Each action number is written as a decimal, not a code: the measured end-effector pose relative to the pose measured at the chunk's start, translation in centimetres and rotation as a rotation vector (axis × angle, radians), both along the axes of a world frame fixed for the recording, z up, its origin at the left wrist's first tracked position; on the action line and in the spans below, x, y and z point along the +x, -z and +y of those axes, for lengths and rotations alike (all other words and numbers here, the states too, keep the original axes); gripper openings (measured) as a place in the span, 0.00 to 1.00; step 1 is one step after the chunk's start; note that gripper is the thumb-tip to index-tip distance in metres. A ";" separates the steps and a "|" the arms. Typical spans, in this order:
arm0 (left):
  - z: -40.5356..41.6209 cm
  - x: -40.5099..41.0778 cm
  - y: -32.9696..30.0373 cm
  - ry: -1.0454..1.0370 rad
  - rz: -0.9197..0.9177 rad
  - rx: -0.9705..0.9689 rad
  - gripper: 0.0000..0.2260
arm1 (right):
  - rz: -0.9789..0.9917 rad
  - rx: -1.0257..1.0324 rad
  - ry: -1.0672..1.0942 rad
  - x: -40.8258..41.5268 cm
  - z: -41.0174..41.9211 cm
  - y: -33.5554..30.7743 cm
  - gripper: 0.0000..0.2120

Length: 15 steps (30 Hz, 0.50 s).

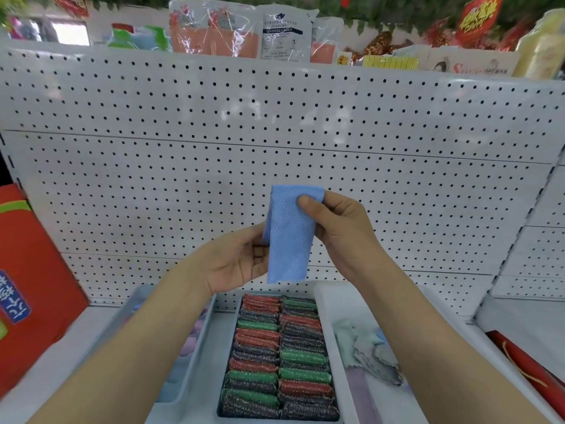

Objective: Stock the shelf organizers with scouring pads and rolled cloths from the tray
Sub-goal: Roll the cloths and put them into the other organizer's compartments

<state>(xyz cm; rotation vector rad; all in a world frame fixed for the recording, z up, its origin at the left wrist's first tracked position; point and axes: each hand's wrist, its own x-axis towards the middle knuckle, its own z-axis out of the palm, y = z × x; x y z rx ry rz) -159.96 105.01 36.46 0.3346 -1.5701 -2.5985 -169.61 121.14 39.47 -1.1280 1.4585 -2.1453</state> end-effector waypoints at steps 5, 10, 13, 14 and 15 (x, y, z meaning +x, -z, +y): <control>-0.6 0.6 0.6 -0.034 0.089 0.093 0.21 | -0.104 -0.006 -0.005 -0.3 0.0 -0.1 0.07; -0.6 0.7 1.3 -0.071 0.169 0.006 0.11 | -0.171 -0.058 -0.060 0.0 -0.3 -0.5 0.13; 0.0 0.8 1.3 -0.108 0.197 -0.143 0.11 | -0.201 -0.086 -0.059 0.2 -0.5 -0.7 0.12; 0.0 0.8 1.4 -0.119 0.211 -0.208 0.11 | -0.212 -0.100 -0.051 0.2 -0.6 -0.7 0.11; 0.3 0.9 1.4 -0.133 0.218 -0.272 0.10 | -0.226 -0.114 -0.037 0.1 -0.7 -0.7 0.11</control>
